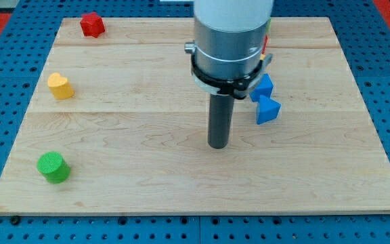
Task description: Place the arm close to the green circle
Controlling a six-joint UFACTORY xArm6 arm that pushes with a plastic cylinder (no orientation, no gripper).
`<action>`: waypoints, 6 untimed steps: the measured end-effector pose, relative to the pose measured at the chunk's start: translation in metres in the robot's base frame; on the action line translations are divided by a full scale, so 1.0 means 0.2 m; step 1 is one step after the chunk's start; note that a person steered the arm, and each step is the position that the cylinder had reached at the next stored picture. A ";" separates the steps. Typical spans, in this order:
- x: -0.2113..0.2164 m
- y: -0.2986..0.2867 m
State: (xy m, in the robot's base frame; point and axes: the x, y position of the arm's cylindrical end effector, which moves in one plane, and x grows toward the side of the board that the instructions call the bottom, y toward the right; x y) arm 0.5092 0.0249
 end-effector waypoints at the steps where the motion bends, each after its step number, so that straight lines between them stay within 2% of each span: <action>1: 0.00 -0.09; 6: 0.00 -0.61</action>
